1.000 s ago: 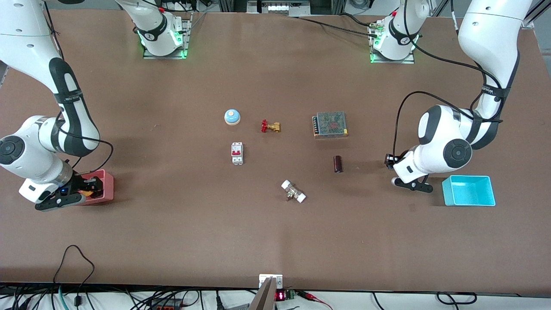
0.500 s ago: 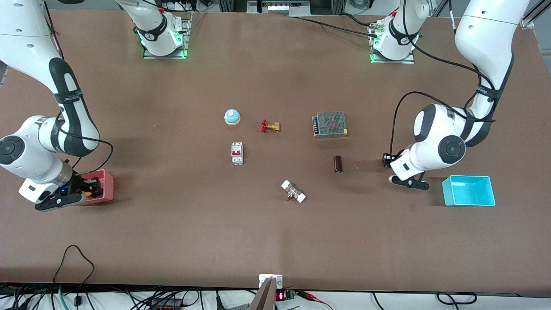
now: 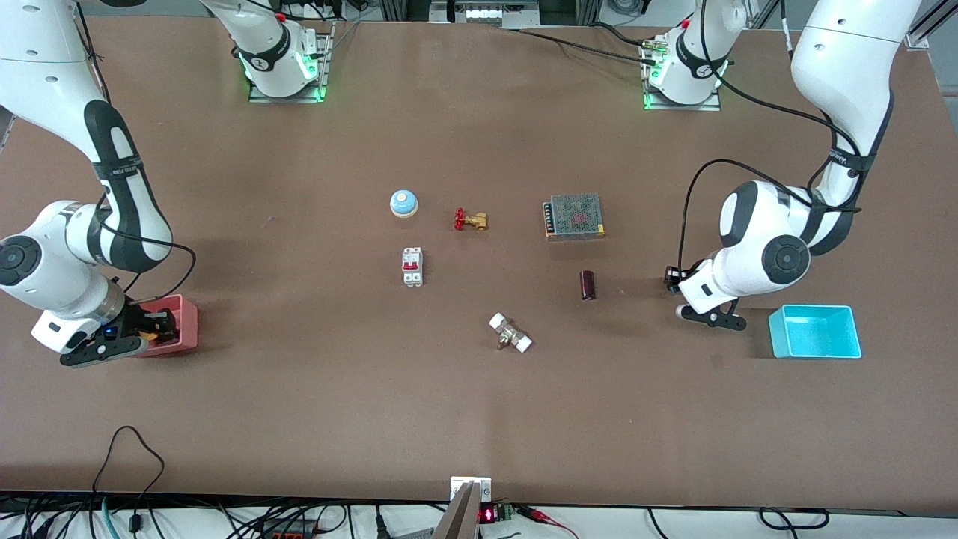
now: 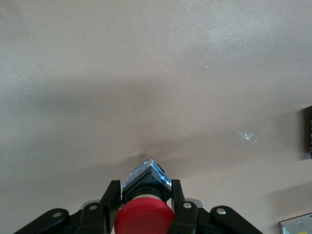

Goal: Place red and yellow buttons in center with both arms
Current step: 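Lift the red button out of the cyan bin with the left gripper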

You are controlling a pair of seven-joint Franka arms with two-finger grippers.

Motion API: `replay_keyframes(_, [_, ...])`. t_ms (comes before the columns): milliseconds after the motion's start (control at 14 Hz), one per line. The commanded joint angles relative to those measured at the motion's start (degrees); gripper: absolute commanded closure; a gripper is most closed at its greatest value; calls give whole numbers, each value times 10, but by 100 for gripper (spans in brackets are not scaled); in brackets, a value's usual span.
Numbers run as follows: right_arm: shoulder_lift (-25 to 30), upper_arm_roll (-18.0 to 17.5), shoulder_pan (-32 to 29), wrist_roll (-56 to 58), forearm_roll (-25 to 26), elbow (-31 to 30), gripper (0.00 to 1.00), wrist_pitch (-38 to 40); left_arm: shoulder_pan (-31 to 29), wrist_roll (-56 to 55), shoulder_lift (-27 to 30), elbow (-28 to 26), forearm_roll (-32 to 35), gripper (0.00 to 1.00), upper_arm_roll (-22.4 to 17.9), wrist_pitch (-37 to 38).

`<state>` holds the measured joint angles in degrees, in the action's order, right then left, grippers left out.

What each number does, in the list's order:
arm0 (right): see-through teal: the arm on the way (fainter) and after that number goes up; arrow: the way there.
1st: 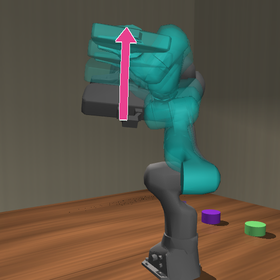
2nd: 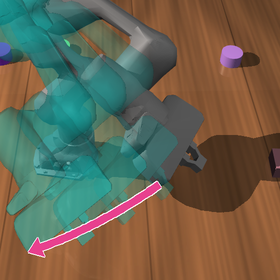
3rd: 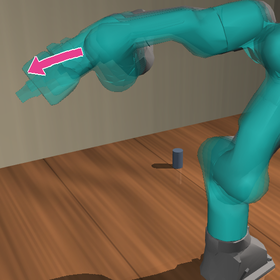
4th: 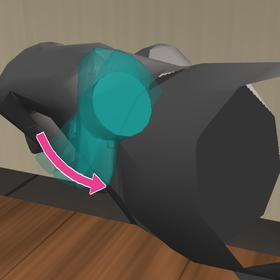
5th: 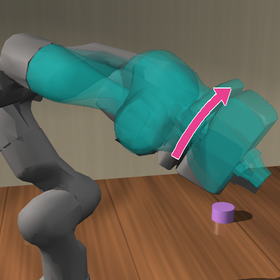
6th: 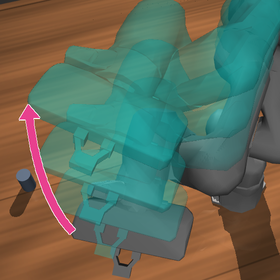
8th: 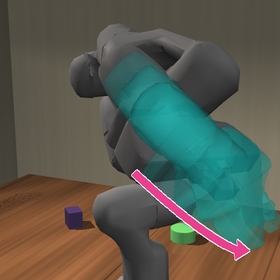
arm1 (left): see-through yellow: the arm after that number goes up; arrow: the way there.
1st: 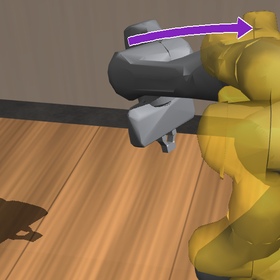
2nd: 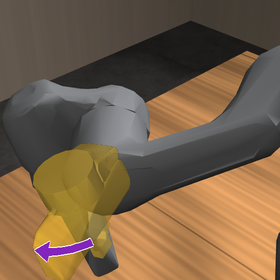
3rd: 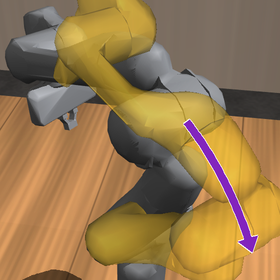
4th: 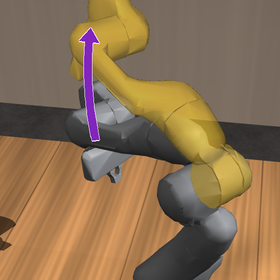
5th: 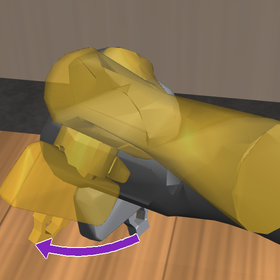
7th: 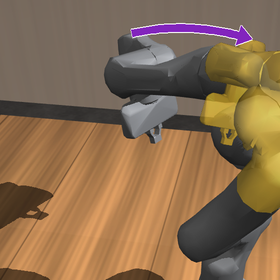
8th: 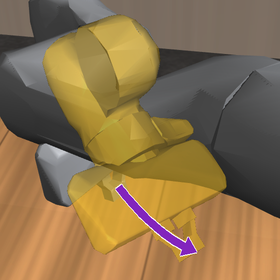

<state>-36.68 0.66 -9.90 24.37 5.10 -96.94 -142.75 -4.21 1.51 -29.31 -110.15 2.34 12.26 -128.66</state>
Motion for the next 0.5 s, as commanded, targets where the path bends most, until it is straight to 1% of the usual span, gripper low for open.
replay_keyframes(0, [70, -17, -11, 25, -16, -18, 64, 88, -3, 9, 18, -16, -7, 86, 0, -5])
replay_keyframes(71, [103, -30, -12, 20, -33, -18, 64, 147, -4, 9, 17, -17, -7, 86, 0, -6])
replay_keyframes(143, [129, -33, -11, 16, -46, -18, 64, 197, -4, 9, 17, -17, -7, 86, 0, -6])
replay_keyframes(214, [154, -41, -10, 6, -49, -18, 64, 240, -4, 9, 17, -18, -7, 86, 0, -6])
replay_keyframes(357, [181, -76, -10, -55, -50, -18, 64, 280, -4, 9, 16, -18, -7, 86, 0, -7])
replay_keyframes(429, [187, -98, -7, -93, -49, -19, 64, 286, -4, 9, 16, -18, -7, 85, 0, -7])
